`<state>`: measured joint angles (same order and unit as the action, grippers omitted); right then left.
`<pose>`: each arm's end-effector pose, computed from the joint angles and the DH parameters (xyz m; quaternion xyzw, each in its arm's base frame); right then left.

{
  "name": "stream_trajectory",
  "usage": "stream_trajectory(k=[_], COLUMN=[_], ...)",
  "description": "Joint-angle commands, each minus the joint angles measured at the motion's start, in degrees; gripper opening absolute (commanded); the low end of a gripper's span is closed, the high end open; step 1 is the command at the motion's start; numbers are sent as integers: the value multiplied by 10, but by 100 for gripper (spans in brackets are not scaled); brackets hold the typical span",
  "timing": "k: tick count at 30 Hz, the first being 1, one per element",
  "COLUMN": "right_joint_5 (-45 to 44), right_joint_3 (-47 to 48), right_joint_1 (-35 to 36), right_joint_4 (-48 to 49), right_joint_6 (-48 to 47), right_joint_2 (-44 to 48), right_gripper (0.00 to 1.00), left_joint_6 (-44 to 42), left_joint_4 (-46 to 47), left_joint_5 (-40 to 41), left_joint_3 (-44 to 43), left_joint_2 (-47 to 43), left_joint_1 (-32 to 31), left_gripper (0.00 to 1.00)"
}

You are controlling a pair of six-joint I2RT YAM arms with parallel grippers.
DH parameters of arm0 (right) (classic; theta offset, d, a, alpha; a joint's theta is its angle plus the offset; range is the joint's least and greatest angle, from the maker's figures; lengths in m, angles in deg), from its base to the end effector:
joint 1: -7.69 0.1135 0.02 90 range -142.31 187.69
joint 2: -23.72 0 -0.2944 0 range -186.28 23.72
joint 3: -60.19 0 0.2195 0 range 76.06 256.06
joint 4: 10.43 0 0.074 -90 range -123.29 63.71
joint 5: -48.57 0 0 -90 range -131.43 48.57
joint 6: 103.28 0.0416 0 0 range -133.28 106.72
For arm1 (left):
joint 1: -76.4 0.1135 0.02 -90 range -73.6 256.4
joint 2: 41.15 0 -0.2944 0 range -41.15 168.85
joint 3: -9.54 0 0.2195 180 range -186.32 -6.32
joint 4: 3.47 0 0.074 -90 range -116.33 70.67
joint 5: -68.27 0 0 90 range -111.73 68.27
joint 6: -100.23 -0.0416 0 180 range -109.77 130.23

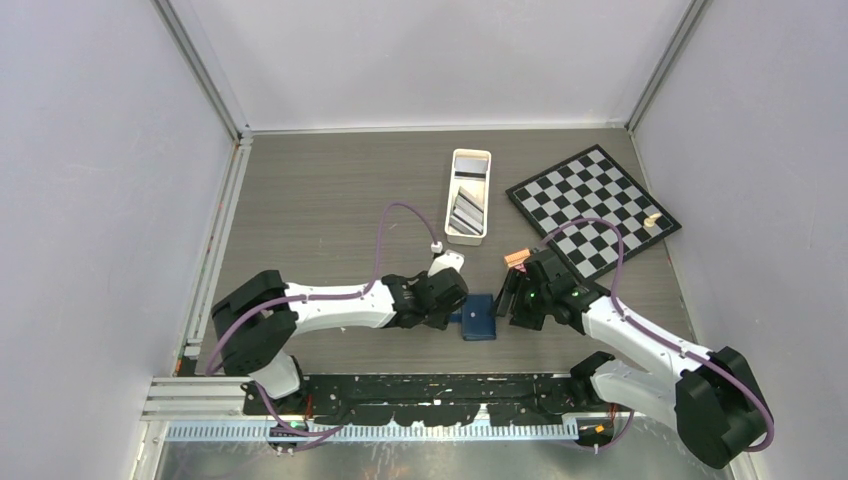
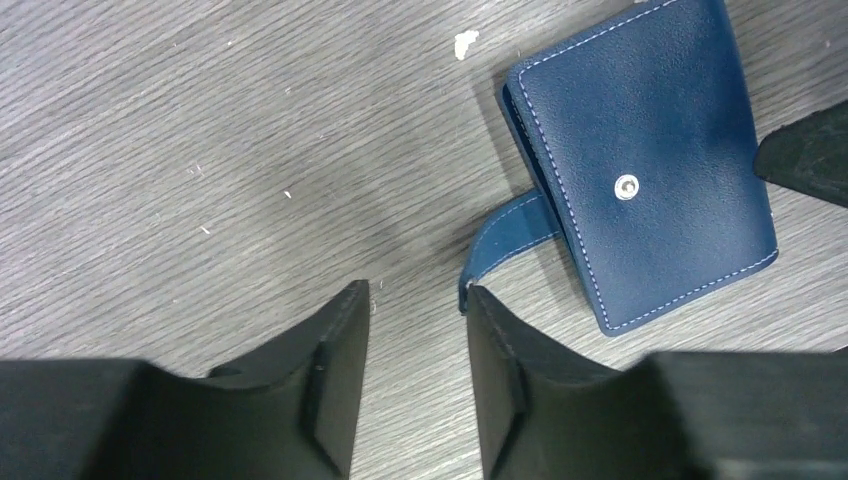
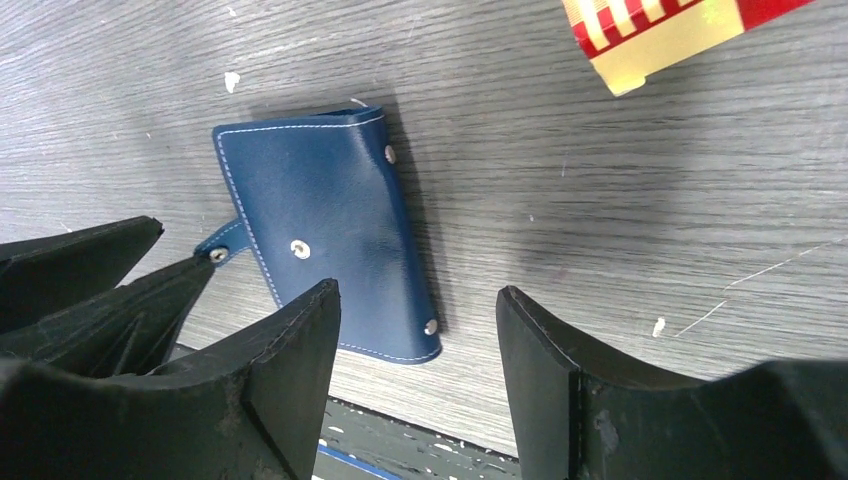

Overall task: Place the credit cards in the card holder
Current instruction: Open the card holder at the center of the board.

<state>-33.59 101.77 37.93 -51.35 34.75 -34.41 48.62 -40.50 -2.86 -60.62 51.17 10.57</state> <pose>0.1154 0.0739 0.2039 0.1292 0.9492 0.2273 0.1753 0.1324 -0.2620 0.2275 0.1833 0.9342 -0.1097 0.2857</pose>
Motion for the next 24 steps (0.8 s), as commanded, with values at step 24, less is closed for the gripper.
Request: stream_trajectory(k=[24], right_joint_5=[15], right_joint_3=[1], right_joint_1=[0], right_joint_4=[32], right_joint_6=[-4], right_joint_2=[-8], right_gripper=[64], left_joint_6=[2], left_joint_4=[70], left_joint_5=[-47], left_joint_3=[-21], left_joint_2=[11], left_joint_1=[2], left_gripper=[41])
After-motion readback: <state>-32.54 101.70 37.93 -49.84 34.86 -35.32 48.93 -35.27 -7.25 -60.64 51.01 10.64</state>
